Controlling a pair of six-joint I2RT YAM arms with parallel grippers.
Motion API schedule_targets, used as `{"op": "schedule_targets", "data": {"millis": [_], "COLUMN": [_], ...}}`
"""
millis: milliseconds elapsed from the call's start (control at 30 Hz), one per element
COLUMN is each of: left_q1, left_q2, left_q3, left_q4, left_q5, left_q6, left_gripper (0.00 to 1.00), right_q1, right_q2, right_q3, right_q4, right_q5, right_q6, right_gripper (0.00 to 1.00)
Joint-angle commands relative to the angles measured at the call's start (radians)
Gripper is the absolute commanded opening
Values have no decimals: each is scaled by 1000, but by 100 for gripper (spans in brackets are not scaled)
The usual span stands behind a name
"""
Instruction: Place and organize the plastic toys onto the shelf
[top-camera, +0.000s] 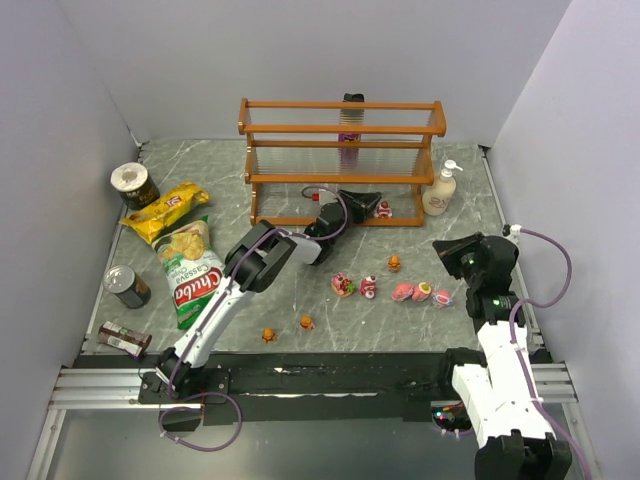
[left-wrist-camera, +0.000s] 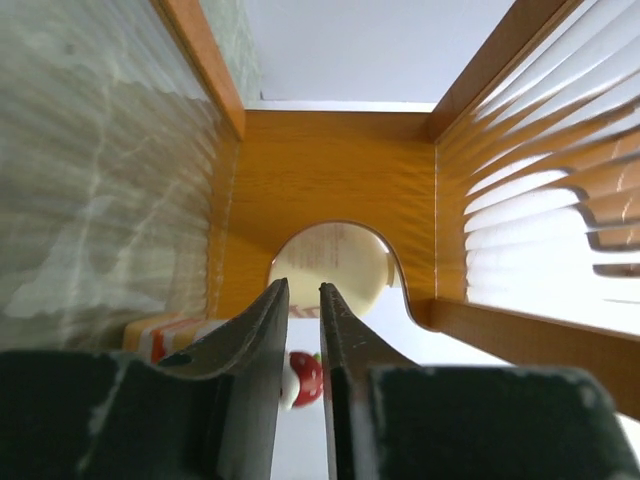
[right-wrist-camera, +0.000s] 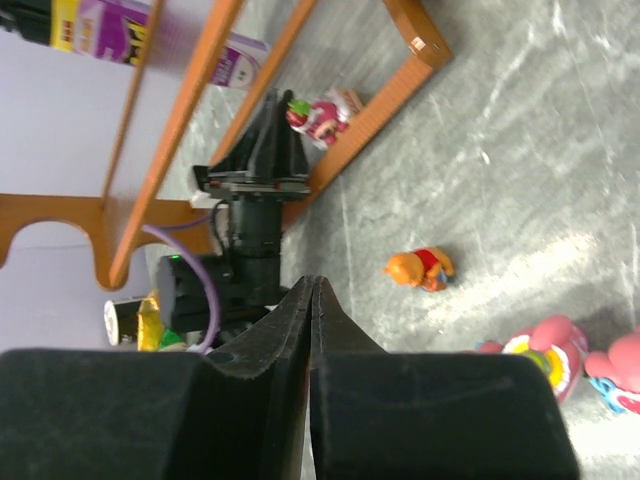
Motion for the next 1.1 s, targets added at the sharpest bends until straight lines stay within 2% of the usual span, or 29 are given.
{"op": "schedule_targets", "data": {"millis": [0,133,333,433,567,833,1067], "left_q1": [6,4,4,6,4,6,4], "left_q2": [-56,-85,-160,-212,-292,-468,-686], "left_q3": [-81,-118,-227,-296,-395,-616,-799], "left_q4": [-21,-1,40,47,33,69,83], "left_q5": [-34,-47,-53,-44,-5,30,-33], "left_q6": [23,33,49,73,118,217,345], "left_gripper": [28,32,40,41,42,45,52], "right_q1": [-15,-16,-21,-22,-24,-22,-22], "right_q2": [-12,-9,-13,-15,-13,0,5], "right_q3": [-18,-26,-35,-36,-30,-20,-33], "right_q4": [42,45,50,48,50,60,94], "right_q5": [-3,-5,-11,-12,-8,-26,-61], "right_q6": [6,4,1,-2,-6,-13,-9], "right_gripper": [4,5,21,31,39,48,53]}}
